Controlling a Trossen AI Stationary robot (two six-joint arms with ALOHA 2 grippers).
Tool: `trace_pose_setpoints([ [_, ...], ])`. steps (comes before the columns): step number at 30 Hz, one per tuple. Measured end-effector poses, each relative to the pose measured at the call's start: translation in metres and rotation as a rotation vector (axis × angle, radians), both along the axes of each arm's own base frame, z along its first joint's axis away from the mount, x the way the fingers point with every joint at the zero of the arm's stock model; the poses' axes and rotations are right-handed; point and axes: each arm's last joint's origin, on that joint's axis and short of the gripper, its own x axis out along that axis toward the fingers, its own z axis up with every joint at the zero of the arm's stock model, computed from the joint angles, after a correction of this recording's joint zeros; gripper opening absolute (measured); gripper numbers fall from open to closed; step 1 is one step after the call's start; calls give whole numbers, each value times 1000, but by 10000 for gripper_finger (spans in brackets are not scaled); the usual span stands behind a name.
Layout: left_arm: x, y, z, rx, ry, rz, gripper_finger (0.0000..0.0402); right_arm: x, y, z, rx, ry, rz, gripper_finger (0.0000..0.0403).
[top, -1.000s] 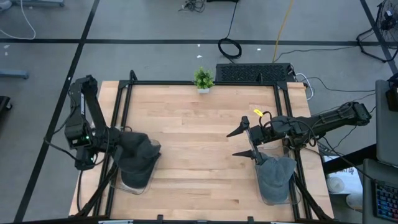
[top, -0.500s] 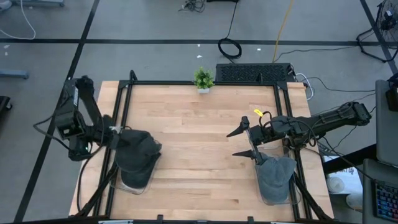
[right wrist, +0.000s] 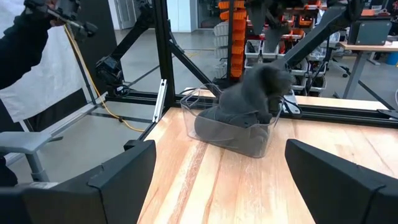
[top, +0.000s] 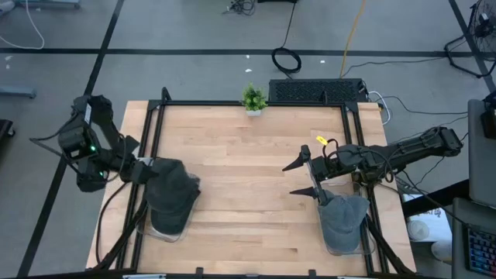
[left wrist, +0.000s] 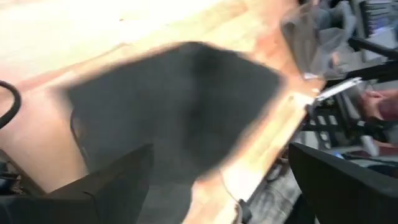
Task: Pick & Place hat
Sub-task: Put the black cap into the left transparent bin
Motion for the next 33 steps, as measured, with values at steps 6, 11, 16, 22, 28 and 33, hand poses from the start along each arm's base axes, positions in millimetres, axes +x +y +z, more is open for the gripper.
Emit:
trace_pose_setpoints([
  [6,0,12,25,130,-211,-39,385,0,0,0,0,0,0,345],
  [11,4,11,31,294,-344,-73,381,0,0,-8,4,-16,0,345],
  [16,6,8,33,364,-380,-78,386,-2,-1,-22,12,-55,-1,345],
  [22,12,-2,35,393,-439,-28,383,-3,-1,-26,52,-75,-3,345],
  [28,20,-16,30,492,-377,-84,372,-3,-1,-26,58,-75,-3,345],
  [33,34,-31,22,494,-258,-84,356,-3,-1,-26,46,-78,-2,345],
])
